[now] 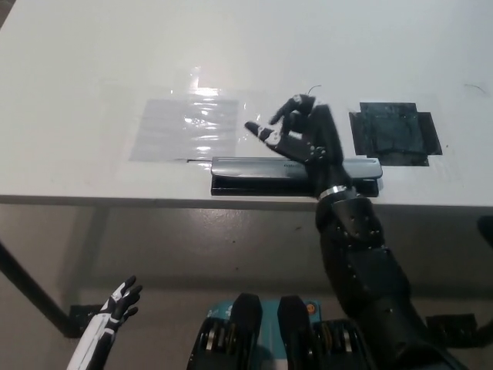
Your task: The paper pin puncher is placed at the center of the table and close to the robot and the robot uses its right fist to press on the paper pin puncher
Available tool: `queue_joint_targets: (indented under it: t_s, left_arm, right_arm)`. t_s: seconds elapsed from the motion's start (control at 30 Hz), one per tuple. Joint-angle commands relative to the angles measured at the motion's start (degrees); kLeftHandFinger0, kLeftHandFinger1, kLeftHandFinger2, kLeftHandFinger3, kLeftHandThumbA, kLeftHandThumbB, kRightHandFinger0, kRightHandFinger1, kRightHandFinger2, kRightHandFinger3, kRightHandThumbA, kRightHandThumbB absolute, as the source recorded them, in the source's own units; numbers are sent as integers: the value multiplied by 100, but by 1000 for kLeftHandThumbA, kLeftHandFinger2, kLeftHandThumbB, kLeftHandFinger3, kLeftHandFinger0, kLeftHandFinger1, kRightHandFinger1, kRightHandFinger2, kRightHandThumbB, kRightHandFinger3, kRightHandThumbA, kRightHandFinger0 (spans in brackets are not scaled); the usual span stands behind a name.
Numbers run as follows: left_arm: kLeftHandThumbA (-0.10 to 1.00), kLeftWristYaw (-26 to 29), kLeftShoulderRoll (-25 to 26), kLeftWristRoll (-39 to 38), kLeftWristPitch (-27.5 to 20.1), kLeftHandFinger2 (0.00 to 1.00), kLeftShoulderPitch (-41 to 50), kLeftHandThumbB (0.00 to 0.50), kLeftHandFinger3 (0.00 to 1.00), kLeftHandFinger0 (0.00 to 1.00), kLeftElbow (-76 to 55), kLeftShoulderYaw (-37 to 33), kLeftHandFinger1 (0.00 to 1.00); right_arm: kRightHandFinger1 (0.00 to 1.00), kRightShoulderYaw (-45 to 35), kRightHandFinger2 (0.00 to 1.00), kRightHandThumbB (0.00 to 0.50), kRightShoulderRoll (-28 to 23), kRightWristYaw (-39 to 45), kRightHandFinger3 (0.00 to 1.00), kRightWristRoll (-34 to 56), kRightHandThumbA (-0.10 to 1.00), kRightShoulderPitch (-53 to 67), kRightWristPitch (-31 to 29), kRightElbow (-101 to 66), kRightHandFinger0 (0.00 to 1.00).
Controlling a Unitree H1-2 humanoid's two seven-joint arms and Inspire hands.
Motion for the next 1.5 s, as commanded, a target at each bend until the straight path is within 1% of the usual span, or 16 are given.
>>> queue_joint_targets:
  t_s: [0.0,0.13,0.2,0.37,0.4,0.43,0.47,0.5,0.53,0.57,0.77,0.93,1.17,1.3,1.43,1.47]
  left_arm:
    - [1000,-95,99,-23,-174,1000,-26,194,1000,1000,-232,-1,1000]
    - [1000,-163,142,-128,-172,1000,-41,182,1000,1000,-271,21,1000]
    - [1000,-131,142,-86,-203,1000,-14,185,1000,1000,-258,29,1000]
    - [1000,-112,139,-22,-134,1000,-66,184,1000,1000,-282,11,1000]
    - [1000,-118,151,-26,-129,1000,-79,183,1000,1000,-275,15,1000]
    - [1000,-130,151,-42,-123,1000,-81,187,1000,1000,-269,12,1000]
    - [1000,-129,146,-53,-125,1000,-110,186,1000,1000,-249,16,1000]
    - [1000,-134,148,-77,-141,1000,-94,187,1000,1000,-229,26,1000]
    - [1000,-128,141,-77,-149,1000,-75,186,1000,1000,-222,27,1000]
    - [1000,-106,142,-40,-170,1000,-81,182,1000,1000,-199,27,1000]
    - [1000,-103,132,-20,-222,1000,-80,192,1000,1000,-119,12,1000]
    - [1000,-117,133,-41,-243,1000,-68,201,1000,1000,-94,11,1000]
    - [1000,-134,134,-65,-211,1000,-76,207,1000,1000,-155,-12,1000]
    - [1000,-151,146,-101,-183,1000,-109,223,1000,1000,-142,13,1000]
    - [1000,-149,139,-75,-179,1000,-145,223,1000,1000,-152,22,1000]
    - [1000,-142,138,-67,-229,1000,-152,202,1000,1000,-123,22,1000]
  right_arm:
    - [0,-24,5,167,-439,134,1,559,1000,-162,1996,-4470,0]
    - [0,37,0,191,-758,142,0,703,1000,452,2613,-6071,0]
    - [0,43,0,172,-956,159,0,761,1000,892,2778,-6776,0]
    - [0,-40,0,153,-1587,403,5,782,1000,1981,2579,-7765,0]
    - [0,-27,8,147,-1678,469,70,807,1000,2231,2389,-7887,38]
    - [172,-14,219,178,-1768,545,277,929,1000,2621,2077,-8003,164]
    - [167,-3,180,174,-1805,560,288,980,1000,2712,1987,-8022,175]
    - [628,49,708,217,-1981,784,721,929,1000,3379,1411,-8015,528]
    - [771,70,899,216,-2025,813,858,896,1000,3518,1314,-8017,637]
    - [1000,64,1000,264,-2086,880,1000,686,1000,3975,1099,-8000,972]
    - [1000,180,1000,293,-2091,889,1000,384,1000,5366,211,-7401,1000]
    - [1000,250,1000,334,-2041,801,1000,208,1000,5927,-25,-6749,1000]
    - [1000,469,1000,278,-1852,833,1000,261,1000,6001,-182,-5688,1000]
    - [1000,522,1000,319,-1643,765,1000,74,1000,5878,-202,-5057,1000]
    - [1000,539,1000,311,-1563,741,1000,-154,1000,5741,-346,-4590,1000]
    - [1000,537,1000,311,-1526,717,1000,-189,1000,5685,-366,-4430,1000]
